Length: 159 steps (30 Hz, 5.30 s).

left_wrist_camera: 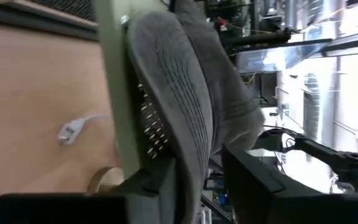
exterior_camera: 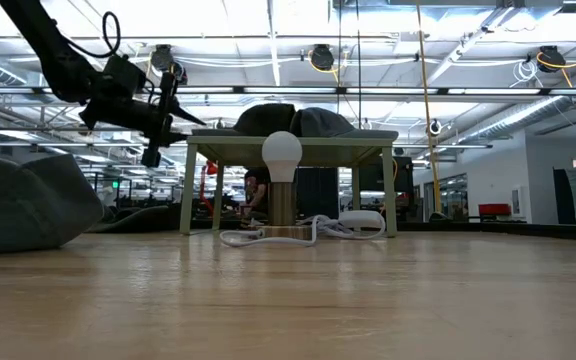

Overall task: Pick & Place hat
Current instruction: Put the right black cap on the shelf, then stack the gray cap on the other gray cap on the shelf

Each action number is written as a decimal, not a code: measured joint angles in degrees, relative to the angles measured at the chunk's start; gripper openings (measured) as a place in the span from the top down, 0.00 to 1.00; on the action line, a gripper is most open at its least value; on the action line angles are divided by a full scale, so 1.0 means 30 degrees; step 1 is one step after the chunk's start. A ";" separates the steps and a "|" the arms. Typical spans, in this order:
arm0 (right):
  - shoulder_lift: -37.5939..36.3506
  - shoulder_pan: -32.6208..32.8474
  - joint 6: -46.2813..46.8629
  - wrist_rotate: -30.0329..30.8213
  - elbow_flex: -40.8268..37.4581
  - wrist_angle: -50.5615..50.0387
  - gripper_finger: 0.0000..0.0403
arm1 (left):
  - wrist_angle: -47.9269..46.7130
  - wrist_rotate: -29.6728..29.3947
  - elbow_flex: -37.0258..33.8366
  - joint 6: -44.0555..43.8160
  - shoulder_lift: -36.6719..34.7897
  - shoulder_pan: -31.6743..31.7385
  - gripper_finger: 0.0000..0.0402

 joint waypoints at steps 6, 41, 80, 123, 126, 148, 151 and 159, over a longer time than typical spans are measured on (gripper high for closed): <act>0.0000 0.0000 -0.0022 0.0000 0.0000 -0.0007 0.68 | -0.1262 0.0033 0.0000 -0.0211 0.0000 0.0000 0.54; 0.0002 -0.0112 -0.0212 0.0051 0.0000 -0.0730 0.68 | -0.4469 -0.7480 -0.0015 0.3089 -0.5414 -0.0109 0.59; 0.0000 -0.0736 0.0516 0.1005 0.0007 -0.0773 0.68 | -0.1234 -1.7341 -0.0015 0.4497 -0.6936 -1.3157 0.59; 0.0007 -0.0729 0.4825 -0.0413 0.0007 -0.3441 0.68 | -2.4199 -2.0811 0.8291 -1.6075 -0.6633 -2.9808 0.59; 0.0007 -0.0714 0.4690 -0.0532 0.0007 -0.3263 0.68 | -2.4854 -1.9600 0.8284 -1.7982 -0.6094 -3.0899 0.59; 0.0089 -0.0729 0.5172 -0.0469 0.0007 -0.3143 0.68 | -2.4698 -1.6961 0.8284 -2.3396 0.0614 -3.4833 0.59; 0.0229 -0.0729 0.5172 -0.0484 0.0007 -0.3206 0.68 | -2.4636 -1.7521 0.8284 -2.3991 0.1417 -3.4833 0.59; 0.0778 -0.0727 0.5172 -0.0519 0.0007 -0.3331 0.68 | -2.4658 -1.8873 0.8284 -2.4433 0.3057 -3.4833 0.59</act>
